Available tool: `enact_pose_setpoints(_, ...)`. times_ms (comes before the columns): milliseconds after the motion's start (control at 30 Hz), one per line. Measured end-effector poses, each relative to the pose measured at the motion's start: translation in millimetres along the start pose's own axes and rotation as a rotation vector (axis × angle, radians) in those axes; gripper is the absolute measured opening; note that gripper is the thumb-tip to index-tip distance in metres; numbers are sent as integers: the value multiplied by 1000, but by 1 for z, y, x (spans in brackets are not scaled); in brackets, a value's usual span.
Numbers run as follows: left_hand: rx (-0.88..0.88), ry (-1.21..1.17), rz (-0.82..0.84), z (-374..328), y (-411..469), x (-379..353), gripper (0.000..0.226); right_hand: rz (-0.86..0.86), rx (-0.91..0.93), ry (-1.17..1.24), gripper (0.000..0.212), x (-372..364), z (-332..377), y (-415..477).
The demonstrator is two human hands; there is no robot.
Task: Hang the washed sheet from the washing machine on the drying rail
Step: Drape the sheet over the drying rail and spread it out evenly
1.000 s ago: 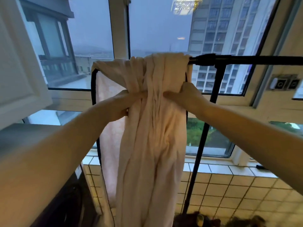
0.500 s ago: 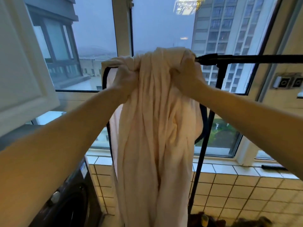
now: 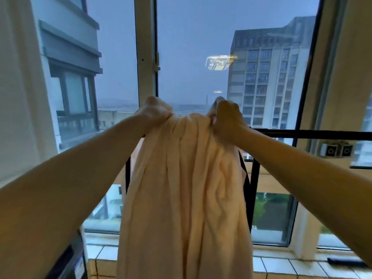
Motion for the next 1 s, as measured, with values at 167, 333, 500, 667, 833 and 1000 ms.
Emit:
enact_pose_setpoints(167,-202,-62,165,-19,30,-3,29,-6,68,-85,21,-1,-1,20)
enact_pose_setpoints(333,-81,145,575,13,48,-30,37,139,-131,-377,31,-26,-18,3)
enact_pose_setpoints(500,-47,93,813,33,57,-14,82,44,-79,-660,32,-42,15,1)
enact_pose_setpoints(667,-26,166,921,63,60,7,66,78,63,-543,45,-84,75,1)
enact_pose_setpoints(833,-25,176,932,110,65,40,72,139,-7,-520,64,-119,104,0)
enact_pose_setpoints(1000,-70,-95,845,131,61,37,61,152,-40,-579,65,-139,120,-1)
Point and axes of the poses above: each hand's wrist, its own y-axis towards the middle knuckle, its own x-axis out of the back of the hand, z = x × y, the point moved 4 cm from there along y, towards the middle knuckle, and after that the axes turned 3 degrees about x, right-handed, at the moved point
